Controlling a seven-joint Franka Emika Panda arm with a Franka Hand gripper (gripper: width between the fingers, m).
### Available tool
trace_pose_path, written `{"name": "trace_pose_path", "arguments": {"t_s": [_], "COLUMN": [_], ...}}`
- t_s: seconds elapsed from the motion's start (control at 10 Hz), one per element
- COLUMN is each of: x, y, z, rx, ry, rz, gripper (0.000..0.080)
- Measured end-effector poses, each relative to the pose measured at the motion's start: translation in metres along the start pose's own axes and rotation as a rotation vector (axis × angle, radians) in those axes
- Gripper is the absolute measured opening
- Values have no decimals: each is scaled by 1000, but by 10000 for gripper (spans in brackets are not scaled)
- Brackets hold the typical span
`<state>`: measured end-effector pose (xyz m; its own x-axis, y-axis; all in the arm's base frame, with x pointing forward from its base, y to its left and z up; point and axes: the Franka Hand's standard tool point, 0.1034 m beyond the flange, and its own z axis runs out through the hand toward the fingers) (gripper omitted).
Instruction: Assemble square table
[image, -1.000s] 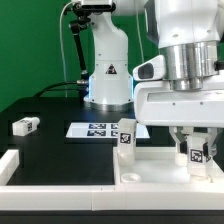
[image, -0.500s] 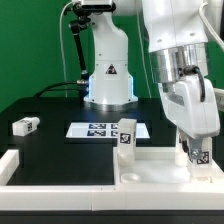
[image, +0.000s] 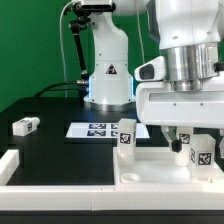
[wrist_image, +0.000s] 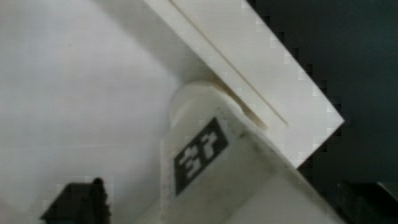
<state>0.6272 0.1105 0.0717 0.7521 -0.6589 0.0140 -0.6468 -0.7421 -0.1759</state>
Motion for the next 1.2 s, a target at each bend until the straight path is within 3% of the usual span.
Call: {"name": "trace_pose_path", "arguments": {"t_s": [0.2, 0.3, 0.4, 0.5, 0.6, 0.7, 0.8, 0.9, 1.1, 1.2], "x": [0, -4, -5, -4, -4, -4, -5, -5, -5, -6], "y": [0, -5, -7, -5, -5, -5, -5, -5, -4, -5], "z": [-1, -3, -3, -2, -2, -2, -1, -1, -1, -3], "rx": [-5, -25, -27, -29, -30, -30, -27, -26, -27, -48], "ry": [3, 15, 15, 15, 15, 14, 14, 14, 8, -12], "rz": [-200, -453, -524, -490, -490, -484, -389, -329, -130, 76], "gripper": [649, 649, 649, 599, 599, 422, 422, 288, 288, 288]}}
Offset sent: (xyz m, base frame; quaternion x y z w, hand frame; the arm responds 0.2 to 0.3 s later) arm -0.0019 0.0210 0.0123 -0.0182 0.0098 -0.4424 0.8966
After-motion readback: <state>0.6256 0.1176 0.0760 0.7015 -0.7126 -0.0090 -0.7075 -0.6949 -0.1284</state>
